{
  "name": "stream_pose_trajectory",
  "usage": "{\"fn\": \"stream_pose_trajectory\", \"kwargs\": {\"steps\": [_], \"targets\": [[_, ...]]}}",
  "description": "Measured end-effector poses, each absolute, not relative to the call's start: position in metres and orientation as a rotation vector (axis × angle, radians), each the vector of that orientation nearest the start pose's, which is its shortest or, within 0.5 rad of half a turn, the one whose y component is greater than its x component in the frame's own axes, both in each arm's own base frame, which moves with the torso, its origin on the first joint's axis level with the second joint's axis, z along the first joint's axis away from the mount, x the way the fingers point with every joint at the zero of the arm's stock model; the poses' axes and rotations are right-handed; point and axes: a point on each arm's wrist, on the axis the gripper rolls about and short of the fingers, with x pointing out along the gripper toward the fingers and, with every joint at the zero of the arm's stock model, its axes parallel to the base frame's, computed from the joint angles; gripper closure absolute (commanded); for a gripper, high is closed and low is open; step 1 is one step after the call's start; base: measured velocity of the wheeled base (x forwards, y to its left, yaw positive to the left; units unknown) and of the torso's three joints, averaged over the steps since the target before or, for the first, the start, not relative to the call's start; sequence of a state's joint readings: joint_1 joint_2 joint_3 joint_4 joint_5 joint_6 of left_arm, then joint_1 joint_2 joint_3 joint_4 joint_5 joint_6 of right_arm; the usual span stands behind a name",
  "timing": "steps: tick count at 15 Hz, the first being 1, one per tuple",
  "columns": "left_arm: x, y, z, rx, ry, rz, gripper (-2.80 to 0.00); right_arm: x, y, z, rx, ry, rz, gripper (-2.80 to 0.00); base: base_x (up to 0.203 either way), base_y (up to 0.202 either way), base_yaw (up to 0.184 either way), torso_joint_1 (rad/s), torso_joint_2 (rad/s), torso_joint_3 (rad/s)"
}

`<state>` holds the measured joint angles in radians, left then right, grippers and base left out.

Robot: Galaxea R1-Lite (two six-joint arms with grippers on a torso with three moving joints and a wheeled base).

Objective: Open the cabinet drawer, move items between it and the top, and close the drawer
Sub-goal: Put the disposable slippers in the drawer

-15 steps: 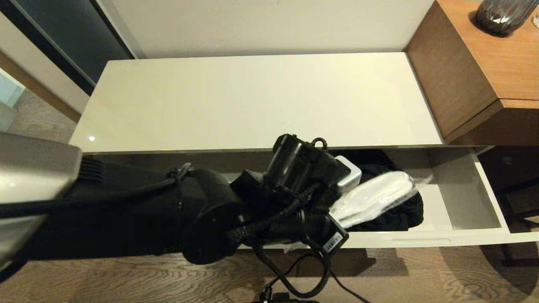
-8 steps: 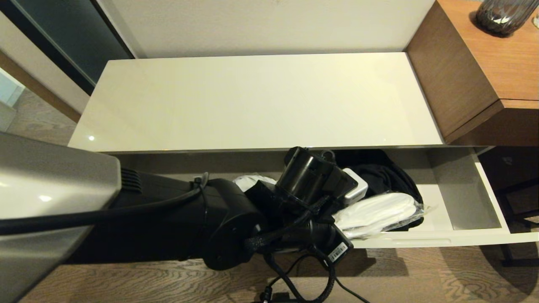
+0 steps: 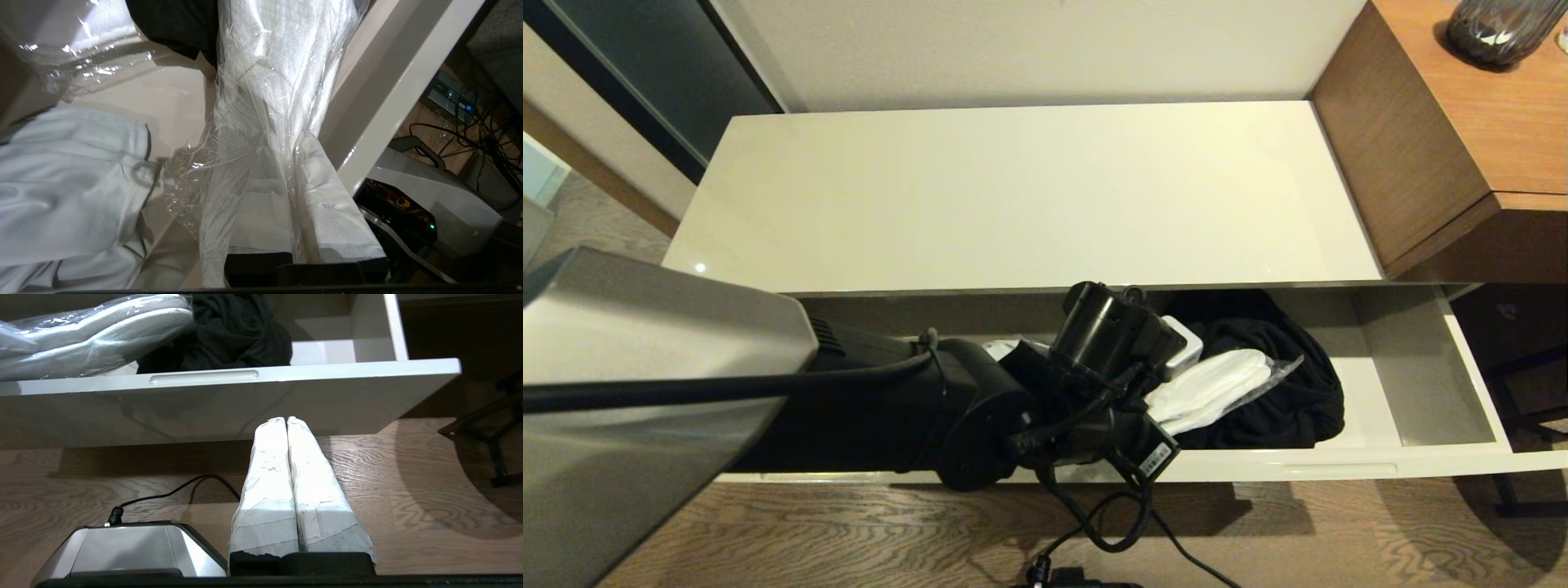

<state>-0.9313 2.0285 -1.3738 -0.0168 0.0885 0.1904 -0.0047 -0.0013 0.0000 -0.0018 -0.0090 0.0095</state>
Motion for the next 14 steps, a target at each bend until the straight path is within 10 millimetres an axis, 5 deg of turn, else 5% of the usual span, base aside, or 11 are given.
{"fn": "stream_pose_trajectory", "kwargs": {"steps": [9, 10, 14], "targets": [[0.256, -0.316, 0.15, 0.502, 0.505, -0.799, 0.0, -0.023, 0.0, 0.076, 0.009, -0.003, -0.013, 0.0, 0.0, 0.0, 0.0, 0.0, 0.0, 0.0], [0.259, -0.315, 0.148, 0.501, 0.506, -0.79, -2.8, -0.023, 0.0, 0.076, 0.008, -0.002, -0.013, 0.0, 0.0, 0.0, 0.0, 0.0, 0.0, 0.0], [0.264, -0.312, 0.144, 0.499, 0.516, -0.764, -2.8, -0.023, 0.0, 0.076, 0.008, -0.003, -0.014, 0.0, 0.0, 0.0, 0.0, 0.0, 0.0, 0.0]]}}
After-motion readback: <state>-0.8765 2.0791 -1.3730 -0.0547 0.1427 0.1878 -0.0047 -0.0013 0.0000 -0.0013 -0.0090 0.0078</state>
